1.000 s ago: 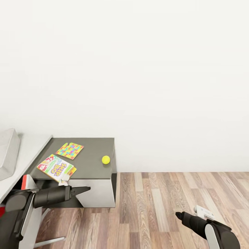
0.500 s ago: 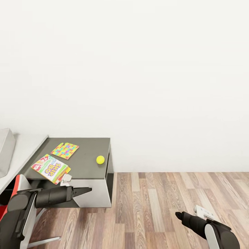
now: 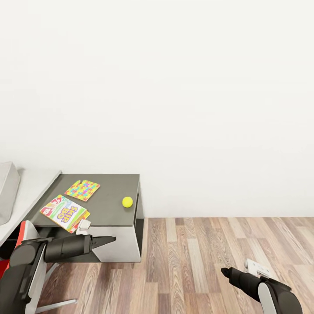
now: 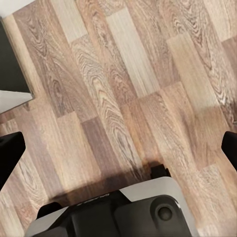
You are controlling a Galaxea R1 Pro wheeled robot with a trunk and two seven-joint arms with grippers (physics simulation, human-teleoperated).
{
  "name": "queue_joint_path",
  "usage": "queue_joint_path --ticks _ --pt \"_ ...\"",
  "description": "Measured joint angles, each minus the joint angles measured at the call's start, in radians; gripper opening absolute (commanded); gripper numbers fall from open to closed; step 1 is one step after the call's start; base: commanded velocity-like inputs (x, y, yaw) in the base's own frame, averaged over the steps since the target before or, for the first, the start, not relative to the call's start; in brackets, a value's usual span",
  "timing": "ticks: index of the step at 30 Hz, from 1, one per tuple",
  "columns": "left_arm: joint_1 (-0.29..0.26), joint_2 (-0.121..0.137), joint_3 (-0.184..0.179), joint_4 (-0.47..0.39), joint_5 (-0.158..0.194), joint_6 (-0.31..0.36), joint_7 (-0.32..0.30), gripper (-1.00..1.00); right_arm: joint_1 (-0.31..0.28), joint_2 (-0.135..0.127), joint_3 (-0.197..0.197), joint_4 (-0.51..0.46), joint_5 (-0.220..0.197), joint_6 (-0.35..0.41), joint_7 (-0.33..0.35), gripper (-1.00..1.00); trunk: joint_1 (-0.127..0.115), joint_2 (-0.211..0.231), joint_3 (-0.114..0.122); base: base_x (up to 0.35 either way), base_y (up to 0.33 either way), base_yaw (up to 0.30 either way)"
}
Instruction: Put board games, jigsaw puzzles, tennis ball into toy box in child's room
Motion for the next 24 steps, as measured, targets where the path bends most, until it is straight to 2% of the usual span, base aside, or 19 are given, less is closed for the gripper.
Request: queue_joint_path --ticks 10,16,21,24 --pt "0.000 0.001 0.001 0.000 0.001 0.002 -0.001 1.00 0.001 0.002 0.007 0.000 0.001 0.000 0.000 1.00 0.000 0.000 0.000 0.002 0.002 0.000" --pt "0.000 0.004 0.003 0.000 0.000 0.003 -0.044 1.00 0.001 0.003 0.010 -0.005 0.000 0.003 0.003 1.00 0.000 0.000 0.000 0.000 0.000 0.000" --pt "0.000 0.005 0.008 0.000 -0.001 0.002 -0.079 1.00 -0.008 -0.004 0.040 -0.012 0.001 0.001 0.004 1.00 0.000 0.000 0.001 0.000 0.000 0.114" --pt "0.000 0.006 0.008 0.000 -0.004 0.000 -0.086 1.00 -0.038 -0.010 0.052 -0.015 0.000 -0.033 0.006 1.00 0.000 0.000 0.002 0.000 0.000 0.213"
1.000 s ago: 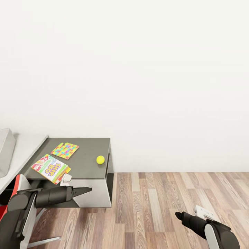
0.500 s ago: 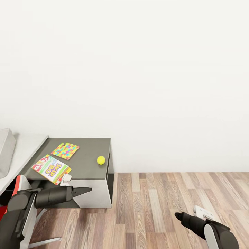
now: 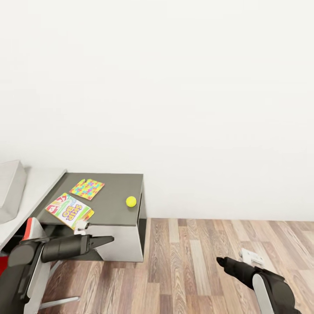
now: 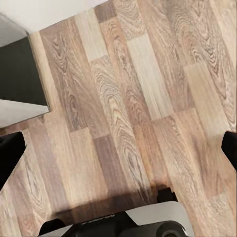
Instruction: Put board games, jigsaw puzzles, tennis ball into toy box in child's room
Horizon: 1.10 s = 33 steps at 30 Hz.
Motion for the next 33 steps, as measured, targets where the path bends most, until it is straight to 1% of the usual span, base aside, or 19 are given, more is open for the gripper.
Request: queue_joint_path --ticks 2,4,7,8,9,10,11,13,14,16,18,21,25,30,33 --pt "0.000 0.000 0.000 0.000 -0.002 -0.002 -0.001 1.00 -0.029 -0.002 0.007 -0.001 -0.001 -0.041 0.005 1.00 0.000 0.000 0.002 0.000 0.000 0.213" --pt "0.000 0.000 0.000 0.000 -0.004 -0.004 -0.001 1.00 -0.054 -0.003 0.025 -0.002 -0.001 -0.068 0.015 1.00 0.000 0.000 0.004 0.000 0.000 0.211" --pt "0.000 0.000 0.002 0.001 -0.006 -0.006 0.001 1.00 -0.074 -0.004 0.075 0.006 0.002 -0.102 0.029 1.00 0.000 0.000 0.007 0.000 0.000 0.210" --pt "0.000 0.000 0.002 0.001 -0.006 -0.007 0.001 1.00 -0.077 -0.004 0.084 0.009 0.005 -0.112 0.030 1.00 0.000 0.000 0.008 0.000 0.000 0.209" --pt "0.000 0.000 0.001 0.001 -0.007 -0.007 0.002 1.00 -0.082 -0.004 0.100 0.020 0.007 -0.139 0.032 1.00 0.000 0.000 0.010 0.000 0.000 0.209" --pt "0.001 0.000 0.001 0.001 -0.007 -0.007 0.003 1.00 -0.083 -0.004 0.108 0.028 0.009 -0.156 0.033 1.00 0.000 0.000 0.011 0.000 0.000 0.209" --pt "0.001 -0.002 -0.001 0.002 -0.008 -0.008 0.004 1.00 -0.086 -0.003 0.121 0.052 0.011 -0.191 0.034 1.00 0.000 0.000 0.012 0.000 0.000 0.209" --pt "0.001 -0.003 -0.002 0.002 -0.008 -0.008 0.006 1.00 -0.089 -0.004 0.131 0.087 0.014 -0.229 0.034 1.00 0.000 0.000 0.014 0.000 0.000 0.209" --pt "0.000 -0.003 -0.003 0.003 -0.008 -0.008 0.006 1.00 -0.096 -0.005 0.137 0.130 0.017 -0.266 0.035 1.00 0.000 0.000 0.016 0.000 0.000 0.209" --pt "0.000 -0.004 -0.005 0.002 -0.008 -0.008 0.006 1.00 -0.119 -0.011 0.144 0.197 0.022 -0.313 0.035 1.00 0.000 0.000 0.018 0.000 0.000 0.209" --pt "0.001 -0.004 -0.005 0.002 -0.007 -0.008 0.005 1.00 -0.135 -0.016 0.146 0.233 0.025 -0.333 0.035 1.00 0.000 0.000 0.020 0.000 0.000 0.209" --pt "0.000 -0.003 -0.005 0.002 -0.008 -0.008 0.006 1.00 -0.154 -0.041 0.148 0.271 0.025 -0.356 0.036 1.00 0.000 0.000 0.024 0.000 0.000 0.209" --pt "0.000 -0.004 -0.007 0.003 -0.007 -0.008 0.006 1.00 -0.159 -0.053 0.152 0.278 0.024 -0.365 0.035 1.00 0.000 0.000 0.029 0.000 0.000 0.209" --pt "0.001 -0.005 -0.007 0.003 -0.006 -0.009 0.002 1.00 -0.160 -0.056 0.156 0.280 0.020 -0.369 0.037 1.00 0.000 0.000 0.035 0.000 0.000 0.209" --pt "0.000 -0.003 -0.004 0.002 -0.005 -0.009 -0.003 1.00 -0.160 -0.053 0.157 0.279 0.021 -0.371 0.042 1.00 0.000 0.000 0.039 0.000 0.000 0.209"
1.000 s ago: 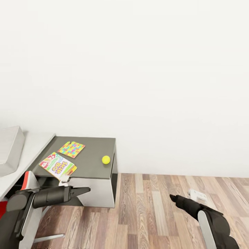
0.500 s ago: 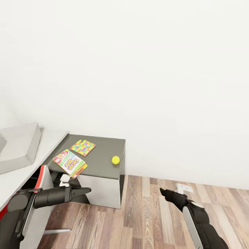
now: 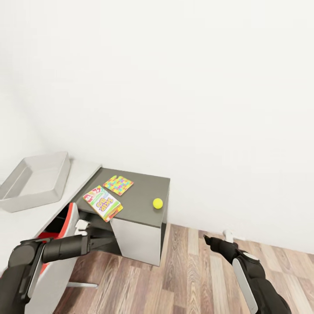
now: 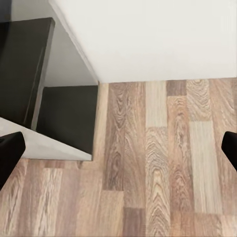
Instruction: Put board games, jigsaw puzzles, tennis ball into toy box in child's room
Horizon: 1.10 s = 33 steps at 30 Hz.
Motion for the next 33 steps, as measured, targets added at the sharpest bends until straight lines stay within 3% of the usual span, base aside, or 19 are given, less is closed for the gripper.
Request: queue_joint_path --ticks 8,16,23,33 --pt "0.000 0.002 0.001 0.000 0.001 0.000 -0.001 1.00 -0.001 0.002 0.000 0.006 -0.005 -0.004 0.020 1.00 0.000 0.000 0.010 0.000 0.000 0.209" --pt "-0.003 0.005 0.006 -0.005 0.008 0.001 -0.001 1.00 0.000 0.006 0.002 -0.048 -0.007 0.000 0.046 1.00 0.000 0.000 0.019 0.000 0.000 0.209" --pt "-0.006 0.024 0.011 -0.008 0.007 0.004 -0.001 1.00 0.000 0.005 0.071 -0.098 -0.014 0.004 0.048 1.00 0.000 0.000 0.028 0.000 0.000 0.209" --pt "-0.004 0.032 0.016 -0.004 -0.001 0.009 0.000 1.00 0.000 0.010 0.085 -0.109 -0.016 0.006 0.047 1.00 0.000 0.000 0.040 0.000 0.000 0.205"
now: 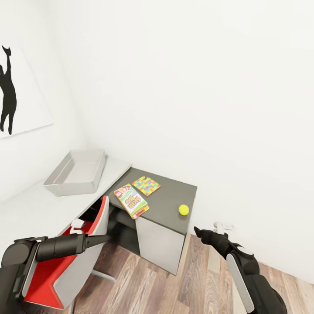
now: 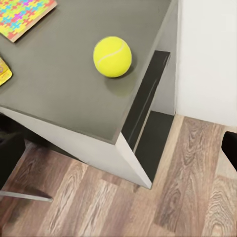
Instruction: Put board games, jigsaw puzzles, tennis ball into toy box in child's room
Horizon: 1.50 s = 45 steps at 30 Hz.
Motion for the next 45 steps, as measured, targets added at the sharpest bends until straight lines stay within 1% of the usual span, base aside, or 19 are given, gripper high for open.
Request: queue_joint_path --ticks 3,5,8,12,16,22,25,28,32,34,45 --pt "0.000 0.017 0.008 0.000 0.004 0.002 0.000 1.00 0.000 -0.001 0.000 -0.004 0.000 0.001 0.000 1.00 0.000 0.000 0.002 0.000 0.000 0.078" --pt "0.000 0.024 0.014 0.000 0.006 0.003 0.000 1.00 0.000 0.000 0.001 -0.004 0.000 0.000 0.000 1.00 0.000 0.000 0.002 0.000 0.000 0.032" --pt "0.000 0.029 0.020 0.001 0.007 0.003 0.000 1.00 0.000 0.001 0.002 -0.004 0.000 0.000 0.000 1.00 0.000 0.000 0.003 0.000 0.000 0.014" --pt "0.000 0.039 0.044 0.001 0.008 0.003 0.000 1.00 0.001 0.001 0.000 -0.006 0.000 0.001 0.000 1.00 0.000 0.000 0.003 0.000 0.000 0.004" --pt "0.000 0.042 0.054 0.001 0.009 0.003 0.000 1.00 0.000 0.001 0.000 -0.007 -0.001 0.002 0.000 1.00 0.000 0.000 0.003 0.000 0.000 0.001" --pt "0.000 0.043 0.056 0.001 0.009 0.003 -0.001 1.00 0.001 0.001 0.000 -0.007 0.000 0.001 0.000 1.00 0.000 0.000 0.003 0.000 0.000 0.000" --pt "0.001 0.044 0.069 0.001 0.009 0.003 0.000 1.00 0.001 0.001 -0.001 -0.007 0.000 0.000 0.000 1.00 0.000 0.000 0.003 0.000 0.000 0.000" --pt "0.001 0.044 0.092 0.000 0.009 0.003 -0.001 1.00 0.002 0.001 0.000 -0.008 0.000 -0.001 0.000 1.00 0.000 0.000 0.004 0.000 0.000 0.061" --pt "0.003 0.044 0.110 0.000 0.009 0.000 -0.001 1.00 0.001 0.002 0.001 -0.008 0.000 -0.001 0.000 1.00 0.000 0.000 0.007 0.000 0.000 0.181" --pt "0.003 0.044 0.113 0.000 0.010 -0.001 -0.001 1.00 0.001 0.002 0.001 -0.008 0.000 -0.001 0.000 1.00 0.000 0.000 0.009 0.000 0.000 0.222" --pt "0.003 0.044 0.117 0.000 0.009 -0.005 -0.001 1.00 0.001 0.003 0.001 -0.007 0.000 -0.002 0.000 1.00 0.000 0.000 0.018 0.000 0.000 0.251"
